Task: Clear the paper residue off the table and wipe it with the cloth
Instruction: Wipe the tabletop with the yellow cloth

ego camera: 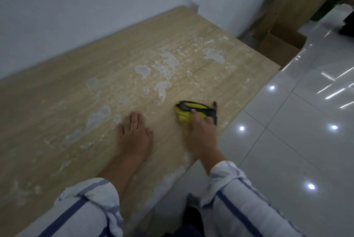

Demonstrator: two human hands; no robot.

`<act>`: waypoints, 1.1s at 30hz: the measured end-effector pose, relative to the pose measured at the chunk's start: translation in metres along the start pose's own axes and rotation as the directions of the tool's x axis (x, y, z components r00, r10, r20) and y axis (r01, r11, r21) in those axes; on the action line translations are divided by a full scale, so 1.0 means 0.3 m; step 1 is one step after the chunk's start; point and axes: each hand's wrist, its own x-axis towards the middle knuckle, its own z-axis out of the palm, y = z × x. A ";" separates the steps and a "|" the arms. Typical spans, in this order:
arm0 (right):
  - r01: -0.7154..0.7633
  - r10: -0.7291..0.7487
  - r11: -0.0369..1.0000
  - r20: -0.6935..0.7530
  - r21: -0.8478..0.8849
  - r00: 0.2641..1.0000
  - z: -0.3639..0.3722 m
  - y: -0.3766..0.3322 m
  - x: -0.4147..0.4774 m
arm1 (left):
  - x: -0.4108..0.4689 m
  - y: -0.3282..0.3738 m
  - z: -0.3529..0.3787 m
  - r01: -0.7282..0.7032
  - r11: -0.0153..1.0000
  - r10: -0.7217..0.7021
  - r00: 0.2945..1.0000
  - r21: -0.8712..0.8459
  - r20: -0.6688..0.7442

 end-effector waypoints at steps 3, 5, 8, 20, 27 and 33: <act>-0.353 0.354 0.935 -0.020 0.024 0.935 -0.105 0.277 0.138 | 0.024 0.068 0.006 0.029 1.000 -0.029 0.999 -0.005 -0.017; -0.452 0.451 0.892 -0.060 0.002 0.891 -0.157 0.323 0.233 | 0.044 0.128 0.018 0.038 0.999 -0.038 0.999 -0.012 -0.015; -0.269 0.270 0.963 -0.067 0.026 0.961 -0.136 0.153 0.287 | 0.085 0.214 0.036 0.059 0.998 -0.060 0.998 -0.033 -0.026; -0.320 0.318 0.948 0.077 0.006 0.945 -0.145 0.429 0.517 | 0.152 0.292 0.056 0.144 0.988 -0.148 0.986 -0.049 -0.082; 0.342 -0.379 0.924 0.290 0.171 0.879 0.000 -0.020 0.209 | 0.065 0.157 0.024 0.269 0.960 -0.276 0.955 -0.072 -0.110; -0.120 0.110 0.992 0.228 0.033 0.967 -0.052 0.090 0.335 | -0.087 -0.042 -0.015 0.387 0.915 -0.399 0.910 -0.108 -0.117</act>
